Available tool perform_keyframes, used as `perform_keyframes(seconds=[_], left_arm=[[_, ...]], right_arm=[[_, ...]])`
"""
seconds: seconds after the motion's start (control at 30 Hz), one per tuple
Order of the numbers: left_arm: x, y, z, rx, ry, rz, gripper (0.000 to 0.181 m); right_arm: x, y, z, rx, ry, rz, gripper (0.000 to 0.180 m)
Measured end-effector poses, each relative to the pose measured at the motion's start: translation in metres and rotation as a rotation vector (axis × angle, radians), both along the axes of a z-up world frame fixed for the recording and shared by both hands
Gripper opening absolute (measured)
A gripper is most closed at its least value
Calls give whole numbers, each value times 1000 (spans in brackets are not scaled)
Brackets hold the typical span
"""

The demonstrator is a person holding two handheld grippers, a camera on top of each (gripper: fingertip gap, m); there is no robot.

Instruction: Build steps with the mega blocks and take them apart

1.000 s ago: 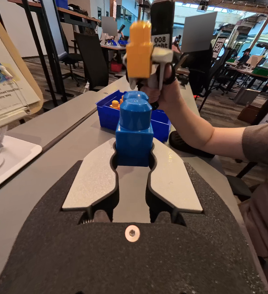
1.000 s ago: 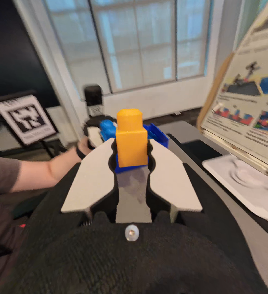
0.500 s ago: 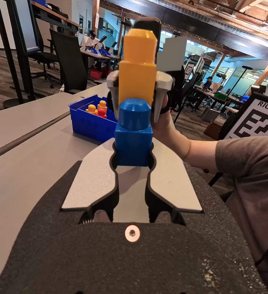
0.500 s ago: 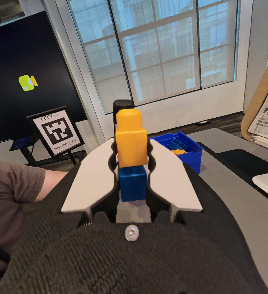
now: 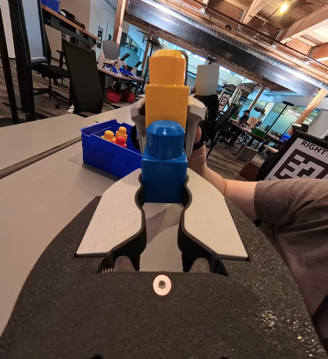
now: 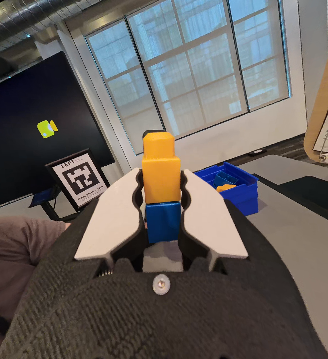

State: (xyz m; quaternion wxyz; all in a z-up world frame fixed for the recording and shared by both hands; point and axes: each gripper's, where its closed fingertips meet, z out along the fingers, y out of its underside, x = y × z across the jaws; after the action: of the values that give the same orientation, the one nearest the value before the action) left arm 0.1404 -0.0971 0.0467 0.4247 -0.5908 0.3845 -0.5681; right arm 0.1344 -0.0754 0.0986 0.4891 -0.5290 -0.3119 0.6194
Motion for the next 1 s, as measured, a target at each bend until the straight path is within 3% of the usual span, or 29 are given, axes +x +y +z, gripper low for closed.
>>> perform_keyframes(seconds=[0.53,1.0], left_arm=[[-2,-5,-1,35,53,-19,35],[-3,-6,-2,15,70,-43,36]], right_arm=[[-2,-7,-4,108,-85,-18,37],[-3,-7,-3,75,-68,-8,37]])
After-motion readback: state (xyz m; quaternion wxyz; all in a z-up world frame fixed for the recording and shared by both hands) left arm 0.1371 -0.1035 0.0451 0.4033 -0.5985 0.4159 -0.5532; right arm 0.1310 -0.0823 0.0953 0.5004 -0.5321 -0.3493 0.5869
